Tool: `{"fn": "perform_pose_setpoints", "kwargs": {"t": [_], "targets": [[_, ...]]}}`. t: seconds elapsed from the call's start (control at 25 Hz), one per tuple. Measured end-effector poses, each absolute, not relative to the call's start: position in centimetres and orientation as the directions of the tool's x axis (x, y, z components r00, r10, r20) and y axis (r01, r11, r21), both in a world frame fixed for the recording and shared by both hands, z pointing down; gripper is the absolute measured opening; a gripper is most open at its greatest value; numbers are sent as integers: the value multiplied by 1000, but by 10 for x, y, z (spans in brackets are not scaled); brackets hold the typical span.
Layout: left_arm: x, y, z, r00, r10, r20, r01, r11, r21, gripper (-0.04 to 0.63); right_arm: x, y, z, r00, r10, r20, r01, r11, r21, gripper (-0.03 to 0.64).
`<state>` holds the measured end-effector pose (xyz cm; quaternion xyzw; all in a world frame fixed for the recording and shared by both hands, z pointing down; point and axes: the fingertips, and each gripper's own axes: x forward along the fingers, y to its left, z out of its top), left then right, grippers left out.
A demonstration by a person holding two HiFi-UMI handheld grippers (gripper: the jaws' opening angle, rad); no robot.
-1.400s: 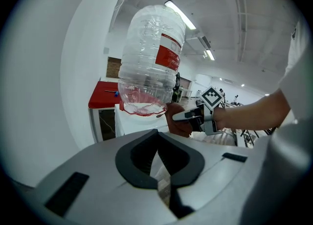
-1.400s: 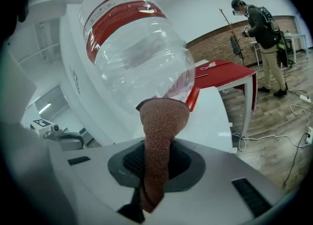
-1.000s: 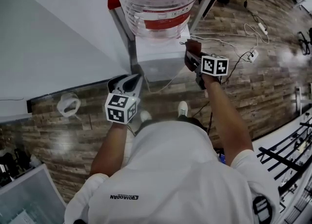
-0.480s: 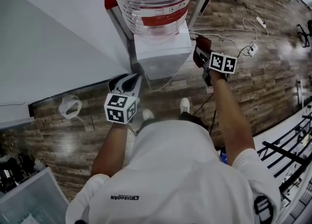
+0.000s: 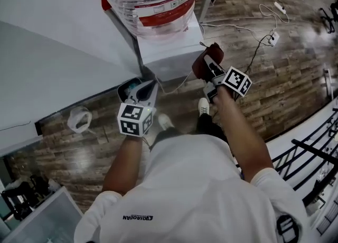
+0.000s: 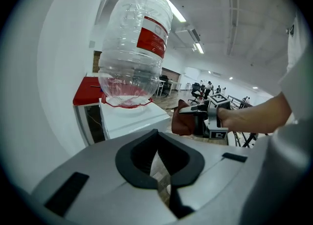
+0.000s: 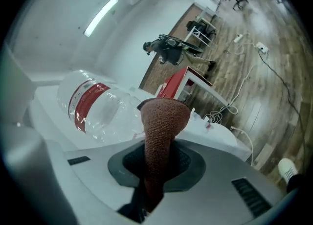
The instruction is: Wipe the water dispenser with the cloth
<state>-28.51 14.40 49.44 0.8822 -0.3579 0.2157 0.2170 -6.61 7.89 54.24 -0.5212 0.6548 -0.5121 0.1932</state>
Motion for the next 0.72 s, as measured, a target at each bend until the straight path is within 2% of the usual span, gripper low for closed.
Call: {"fn": "perform_pose_setpoints", "kwargs": {"t": [0.16,0.36,0.56,0.72], "targets": [[-275,146,495,666,-511,543,-702,-675,226,-11,-86,78,548,-356,-914,194,-305,-83,-949,55],[-275,152,502,662,-482,574,-686,-698,206,-11,-92,80,558,-261,-958,119,-124,-89,-988,55],[-271,166,528,655,-421,627,-663,-719,210,-11,-101,86,584,-211,-971,116,-48,-108,-993,55],[-267,171,545,653,-389,650,-653,-724,222,-11,-101,87,612,-191,-973,129,-45,-123,-991,55]]}}
